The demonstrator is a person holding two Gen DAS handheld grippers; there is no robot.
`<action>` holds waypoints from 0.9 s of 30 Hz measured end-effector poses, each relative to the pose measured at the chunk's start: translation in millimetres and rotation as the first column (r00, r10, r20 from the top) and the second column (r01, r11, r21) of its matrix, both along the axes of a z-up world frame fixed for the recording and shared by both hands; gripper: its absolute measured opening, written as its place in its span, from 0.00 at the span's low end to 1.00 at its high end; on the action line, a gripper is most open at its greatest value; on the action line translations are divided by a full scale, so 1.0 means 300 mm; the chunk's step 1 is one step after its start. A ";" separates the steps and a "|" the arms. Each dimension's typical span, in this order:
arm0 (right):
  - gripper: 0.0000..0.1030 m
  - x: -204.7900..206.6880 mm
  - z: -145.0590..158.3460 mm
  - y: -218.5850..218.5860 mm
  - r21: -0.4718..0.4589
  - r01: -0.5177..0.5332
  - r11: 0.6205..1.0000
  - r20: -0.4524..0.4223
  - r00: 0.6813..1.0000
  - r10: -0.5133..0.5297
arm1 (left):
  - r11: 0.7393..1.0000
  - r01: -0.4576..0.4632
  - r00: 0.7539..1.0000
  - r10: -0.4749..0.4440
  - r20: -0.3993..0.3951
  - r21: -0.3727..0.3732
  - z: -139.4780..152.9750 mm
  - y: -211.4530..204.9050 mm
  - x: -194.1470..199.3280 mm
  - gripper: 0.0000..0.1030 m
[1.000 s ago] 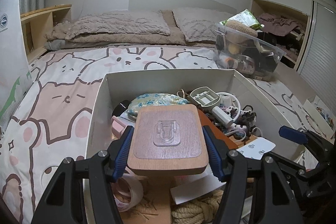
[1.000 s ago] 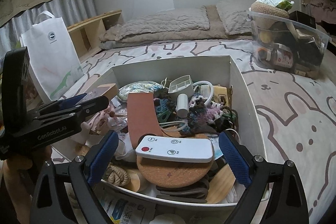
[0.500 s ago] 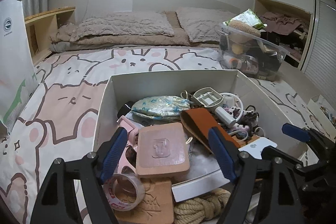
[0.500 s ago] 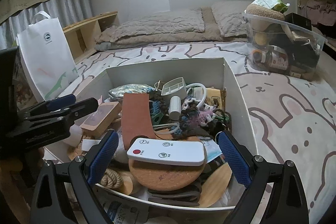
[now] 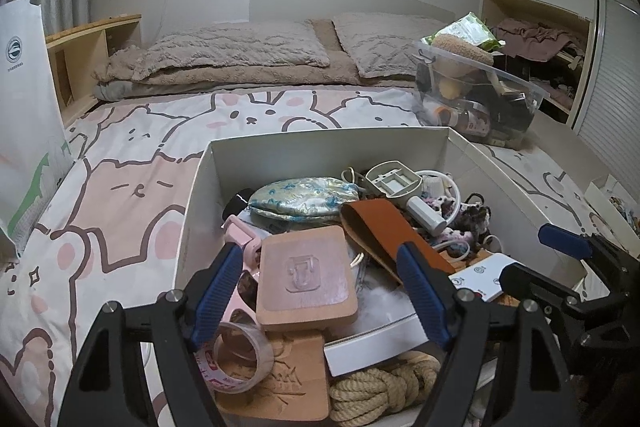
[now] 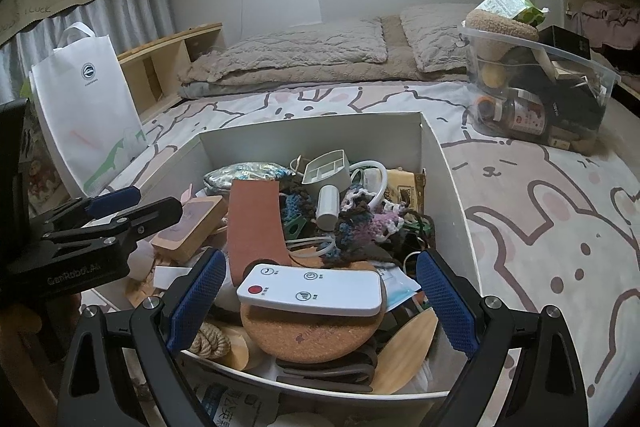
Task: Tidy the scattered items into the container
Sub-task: 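Withdraw both tools up and out of the box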
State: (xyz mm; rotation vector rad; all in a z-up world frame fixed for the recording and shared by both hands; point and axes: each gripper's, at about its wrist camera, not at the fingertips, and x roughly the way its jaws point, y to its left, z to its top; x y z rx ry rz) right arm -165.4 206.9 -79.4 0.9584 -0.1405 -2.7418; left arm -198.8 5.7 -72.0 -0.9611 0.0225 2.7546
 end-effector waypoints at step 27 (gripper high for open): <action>1.00 0.034 0.038 0.017 0.038 0.044 0.998 -0.064 0.997 -0.042 | 0.999 -0.035 0.999 0.035 -0.017 0.004 0.020 -0.030 0.062 1.00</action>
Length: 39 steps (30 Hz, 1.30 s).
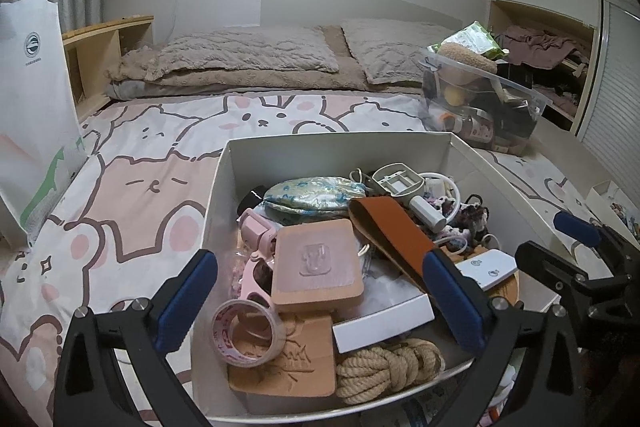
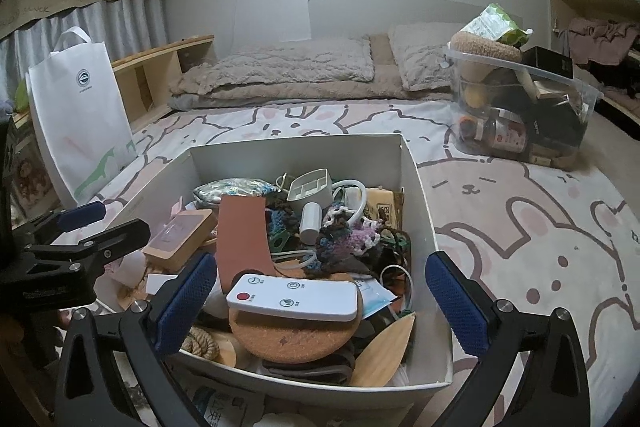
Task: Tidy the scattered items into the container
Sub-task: 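Withdraw both tools up and out of the box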
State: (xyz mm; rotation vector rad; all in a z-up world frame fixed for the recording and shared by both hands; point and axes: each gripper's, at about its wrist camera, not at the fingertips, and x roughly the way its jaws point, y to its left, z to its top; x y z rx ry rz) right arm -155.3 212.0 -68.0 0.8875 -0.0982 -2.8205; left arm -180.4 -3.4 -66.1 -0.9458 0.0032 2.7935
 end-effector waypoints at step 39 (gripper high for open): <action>1.00 0.252 0.082 0.107 -0.074 0.066 0.995 -0.167 0.983 -0.078 | 0.998 -0.055 0.990 0.049 -0.135 -0.044 0.073 -0.024 0.249 1.00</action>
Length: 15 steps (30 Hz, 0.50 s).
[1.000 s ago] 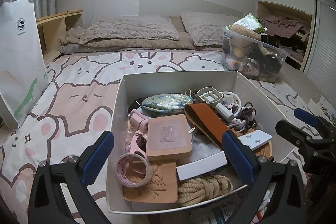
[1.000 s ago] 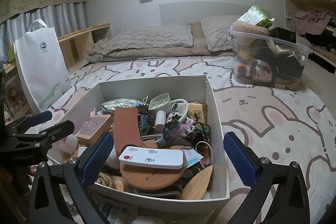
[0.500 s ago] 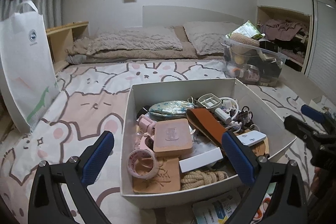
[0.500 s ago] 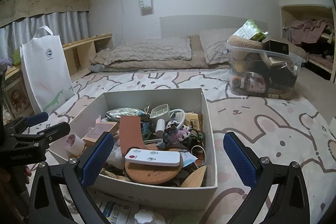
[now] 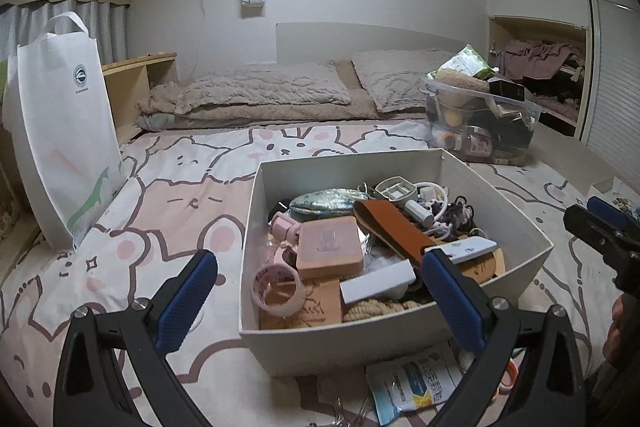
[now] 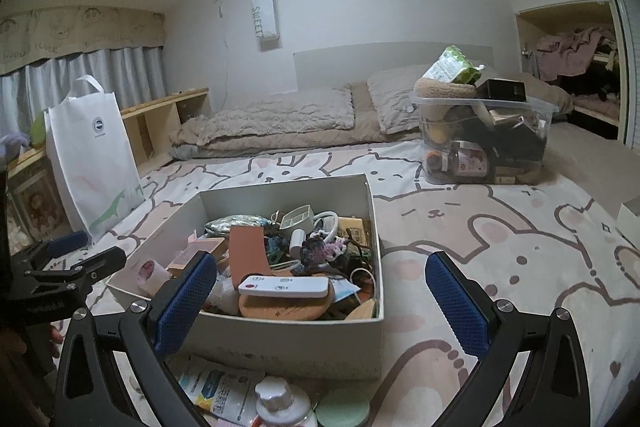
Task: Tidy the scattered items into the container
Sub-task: 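Withdraw both tools up and out of the box, then move the right tool toward the green clothespin while the left tool approaches the eyelash curler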
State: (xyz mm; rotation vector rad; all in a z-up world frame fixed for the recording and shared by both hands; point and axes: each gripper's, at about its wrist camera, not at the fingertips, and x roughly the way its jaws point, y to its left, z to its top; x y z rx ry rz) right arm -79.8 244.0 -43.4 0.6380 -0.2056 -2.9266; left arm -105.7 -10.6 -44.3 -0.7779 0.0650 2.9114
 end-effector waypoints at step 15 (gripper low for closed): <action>1.00 0.085 -0.068 0.039 -0.013 0.039 0.999 0.029 0.999 -0.038 | 0.999 -0.001 1.000 0.001 0.003 0.043 -0.072 -0.023 0.107 1.00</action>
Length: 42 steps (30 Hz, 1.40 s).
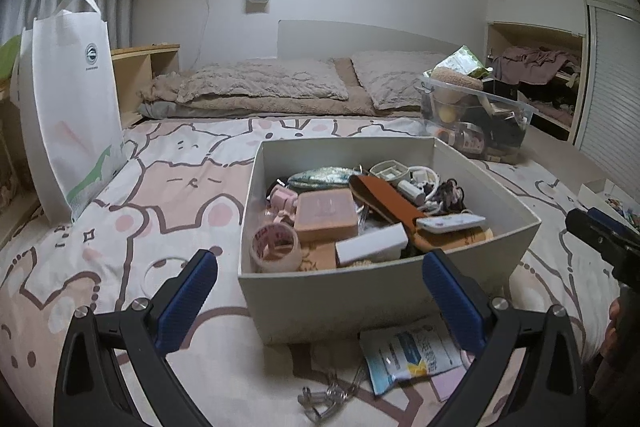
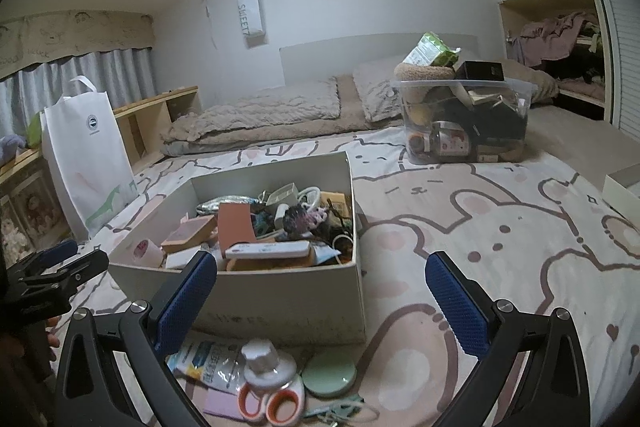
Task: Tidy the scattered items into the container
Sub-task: 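Move the right tool toward the green clothespin while the left tool approaches the eyelash curler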
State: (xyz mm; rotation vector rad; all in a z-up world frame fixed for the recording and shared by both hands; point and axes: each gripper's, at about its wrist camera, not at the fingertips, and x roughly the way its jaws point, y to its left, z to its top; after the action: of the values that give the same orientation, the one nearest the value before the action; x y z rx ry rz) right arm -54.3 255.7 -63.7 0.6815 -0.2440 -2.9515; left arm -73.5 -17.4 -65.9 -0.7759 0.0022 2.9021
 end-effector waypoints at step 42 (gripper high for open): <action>1.00 0.108 -0.238 -0.015 0.104 -0.093 0.990 0.269 0.961 0.062 | 0.993 -0.002 0.976 -0.022 0.214 0.115 -0.269 -0.026 0.060 1.00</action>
State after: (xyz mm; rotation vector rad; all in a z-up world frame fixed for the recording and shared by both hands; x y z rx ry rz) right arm -21.9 251.1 -135.1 1.0782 -0.0646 -2.8112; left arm -55.4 -25.2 -146.7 -1.0605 -0.1802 2.7637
